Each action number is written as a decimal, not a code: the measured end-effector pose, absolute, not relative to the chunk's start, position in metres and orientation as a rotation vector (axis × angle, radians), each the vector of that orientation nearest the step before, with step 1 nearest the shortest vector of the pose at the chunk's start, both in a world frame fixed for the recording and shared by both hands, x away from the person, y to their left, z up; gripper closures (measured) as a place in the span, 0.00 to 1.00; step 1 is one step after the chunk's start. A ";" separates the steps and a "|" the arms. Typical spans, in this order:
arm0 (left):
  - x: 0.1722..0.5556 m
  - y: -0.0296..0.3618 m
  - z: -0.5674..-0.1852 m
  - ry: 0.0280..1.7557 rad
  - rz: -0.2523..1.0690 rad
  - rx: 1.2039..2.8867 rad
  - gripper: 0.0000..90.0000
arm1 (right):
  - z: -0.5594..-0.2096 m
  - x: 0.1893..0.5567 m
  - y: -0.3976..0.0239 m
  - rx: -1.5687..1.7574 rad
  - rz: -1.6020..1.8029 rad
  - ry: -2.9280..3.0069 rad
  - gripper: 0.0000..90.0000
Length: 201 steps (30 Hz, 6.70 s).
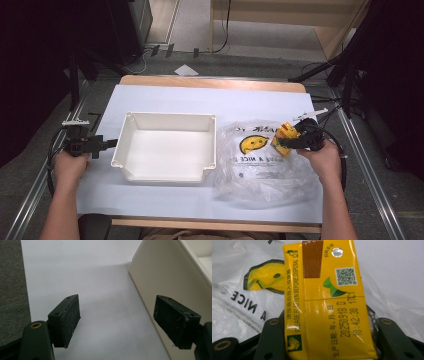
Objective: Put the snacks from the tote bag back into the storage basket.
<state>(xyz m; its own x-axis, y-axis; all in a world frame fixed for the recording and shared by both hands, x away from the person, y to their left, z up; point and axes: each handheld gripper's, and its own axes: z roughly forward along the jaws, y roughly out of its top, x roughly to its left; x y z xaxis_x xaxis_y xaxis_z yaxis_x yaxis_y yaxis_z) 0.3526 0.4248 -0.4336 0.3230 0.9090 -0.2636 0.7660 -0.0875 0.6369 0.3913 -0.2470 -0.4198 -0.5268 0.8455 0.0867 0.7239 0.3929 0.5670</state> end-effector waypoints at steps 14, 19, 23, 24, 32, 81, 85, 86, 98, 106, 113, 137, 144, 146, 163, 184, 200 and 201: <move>0.353 0.426 -0.434 1.482 0.261 1.885 0.25 | -0.418 0.392 -0.246 1.399 0.820 2.425 0.58; 0.353 0.425 -0.434 1.479 0.258 1.886 0.25 | -0.416 0.391 -0.248 1.401 0.828 2.409 0.58; 0.353 0.426 -0.434 1.481 0.259 1.883 0.25 | -0.413 0.390 -0.249 1.404 0.846 2.399 0.58; 0.353 0.426 -0.434 1.481 0.260 1.883 0.25 | -0.412 0.390 -0.250 1.407 0.848 2.398 0.58; 0.353 0.426 -0.434 1.481 0.260 1.883 0.25 | -0.404 0.386 -0.253 1.394 0.851 2.390 0.58; 0.353 0.427 -0.434 1.484 0.264 1.875 0.25 | -0.383 0.375 -0.191 1.114 0.949 2.607 0.58; 0.353 0.427 -0.434 1.483 0.263 1.876 0.25 | -0.382 0.373 -0.184 1.085 0.950 2.623 0.58; 0.353 0.427 -0.434 1.484 0.263 1.876 0.25 | -0.381 0.373 -0.183 1.083 0.946 2.624 0.58; 0.353 0.427 -0.434 1.485 0.265 1.874 0.25 | -0.371 0.369 -0.163 0.985 0.972 2.660 0.58; 0.353 0.427 -0.434 1.485 0.266 1.876 0.25 | -0.365 0.367 -0.153 0.919 1.001 2.670 0.58; 0.353 0.426 -0.434 1.482 0.266 1.881 0.25 | -0.358 0.367 -0.144 0.886 1.052 2.674 0.58; 0.352 0.427 -0.433 1.486 0.268 1.886 0.25 | -0.339 0.377 -0.122 0.763 1.121 2.709 0.58; 0.351 0.426 -0.433 1.486 0.272 1.886 0.25 | -0.334 0.383 -0.120 0.759 1.167 2.709 0.58; 0.351 0.426 -0.433 1.485 0.273 1.882 0.25 | -0.332 0.385 -0.118 0.747 1.170 2.713 0.58; 0.352 0.426 -0.433 1.483 0.269 1.882 0.25 | -0.317 0.400 -0.094 0.687 1.161 2.727 0.58; 0.352 0.428 -0.433 1.485 0.271 1.874 0.25 | -0.310 0.417 -0.073 0.660 1.198 2.743 0.58; 0.352 0.428 -0.433 1.485 0.270 1.868 0.25 | -0.307 0.426 -0.046 0.617 1.195 2.760 0.58; 0.352 0.429 -0.433 1.486 0.271 1.869 0.25 | -0.307 0.426 -0.044 0.618 1.191 2.762 0.58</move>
<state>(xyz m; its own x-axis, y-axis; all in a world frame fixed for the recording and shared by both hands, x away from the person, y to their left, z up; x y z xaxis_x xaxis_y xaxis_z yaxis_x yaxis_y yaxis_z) 0.3516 0.4285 -0.4331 0.3128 0.9125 -0.2637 0.7605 -0.0743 0.6451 0.4262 -0.0445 -0.3068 -0.9166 0.3891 0.0919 0.3339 0.6187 0.7112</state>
